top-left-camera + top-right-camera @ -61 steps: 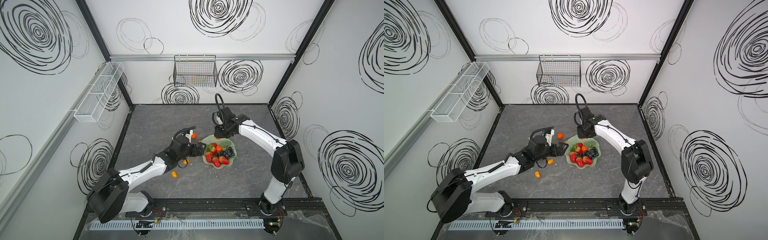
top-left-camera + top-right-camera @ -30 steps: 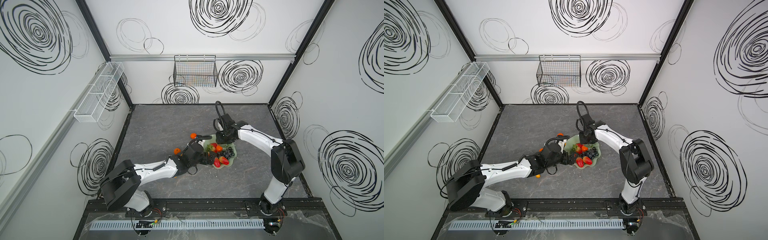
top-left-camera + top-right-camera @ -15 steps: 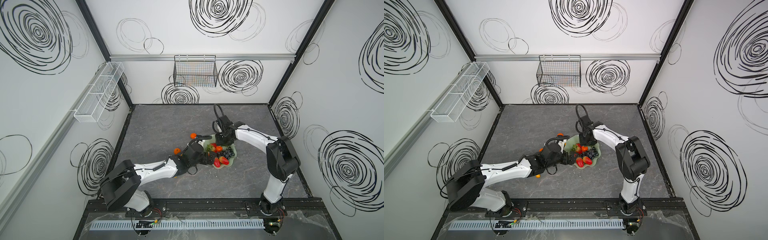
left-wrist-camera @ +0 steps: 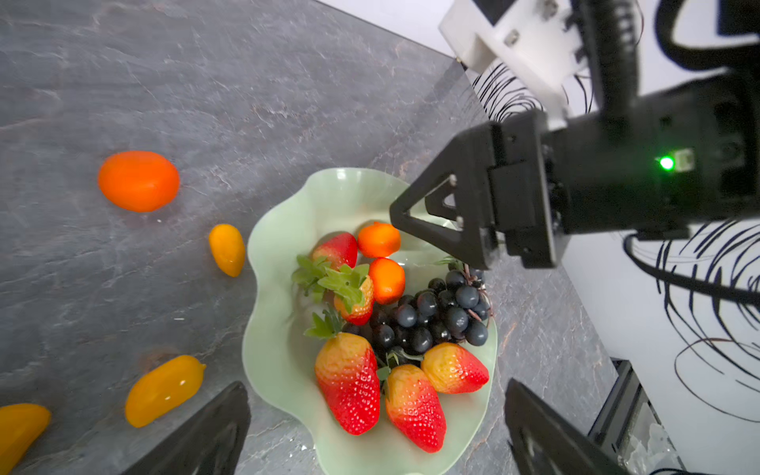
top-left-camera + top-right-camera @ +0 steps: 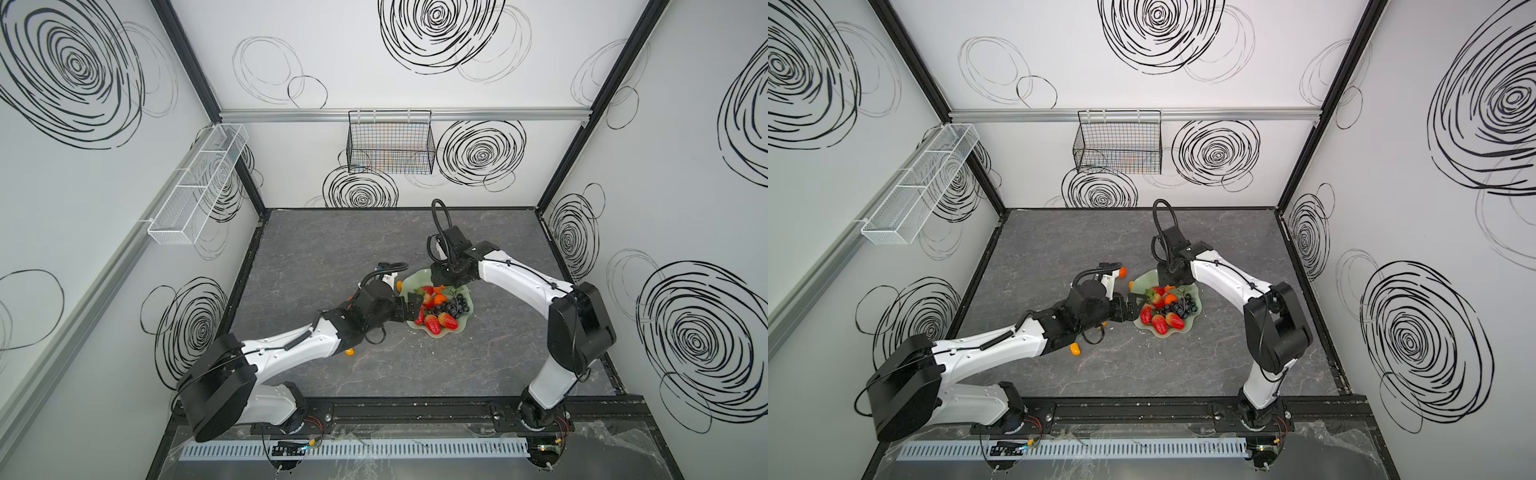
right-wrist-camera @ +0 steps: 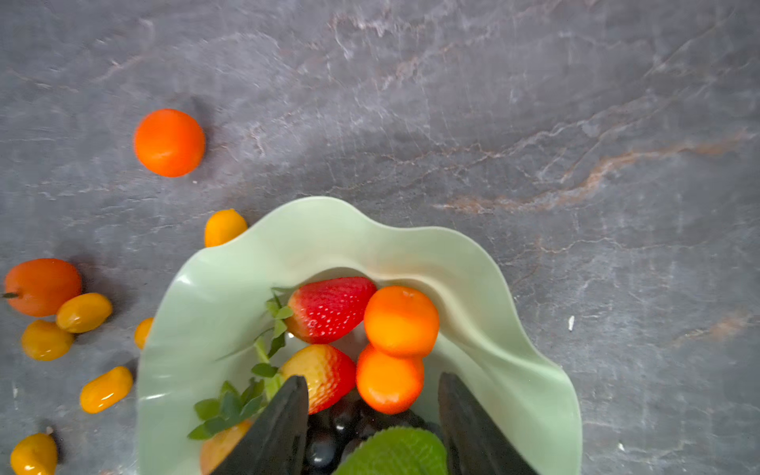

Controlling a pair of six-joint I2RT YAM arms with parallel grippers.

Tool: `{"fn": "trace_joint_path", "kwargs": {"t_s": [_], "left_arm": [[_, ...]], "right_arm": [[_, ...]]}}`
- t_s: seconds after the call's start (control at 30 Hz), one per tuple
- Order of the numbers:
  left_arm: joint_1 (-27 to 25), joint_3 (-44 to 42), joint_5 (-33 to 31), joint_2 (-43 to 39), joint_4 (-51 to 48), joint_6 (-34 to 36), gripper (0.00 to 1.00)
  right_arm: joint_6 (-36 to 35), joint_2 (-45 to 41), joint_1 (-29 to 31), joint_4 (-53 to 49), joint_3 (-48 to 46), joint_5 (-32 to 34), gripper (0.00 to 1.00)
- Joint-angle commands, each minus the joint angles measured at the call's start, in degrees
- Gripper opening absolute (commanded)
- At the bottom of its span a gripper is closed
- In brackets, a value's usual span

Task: Place and organize the fake fruits in the fruit bowl
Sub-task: 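Lower the small orange into the bowl and open the right gripper, then move the right gripper to another orange while the left gripper draws back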

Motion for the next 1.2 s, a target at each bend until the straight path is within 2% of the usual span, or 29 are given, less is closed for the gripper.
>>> {"fn": "trace_joint_path", "kwargs": {"t_s": [0.0,0.37,0.67,0.87,1.17], "left_arm": [[3.5,-2.7,-0.2,-3.3,-0.8,0.1,0.99],[17.5,-10.4,5.3,-10.1,-1.2,-0.4,0.99],[26.4,-13.6,10.8,-11.6,1.8,-1.3,0.99],[30.1,-14.1,13.7,-10.6,4.1,-1.7,0.99],[31.6,-13.7,15.3,-9.6,4.7,-1.6,0.99]], "right_arm": [[-0.3,-0.7,3.3,2.6,2.6,1.5,0.55],[-2.1,13.2,9.9,0.8,18.3,1.9,0.55],[-2.9,27.4,10.2,-4.0,34.3,1.5,0.57],[-3.3,34.7,9.8,-7.9,43.7,0.9,0.62],[-3.8,41.7,9.7,-11.9,51.8,0.4,0.64]]}}
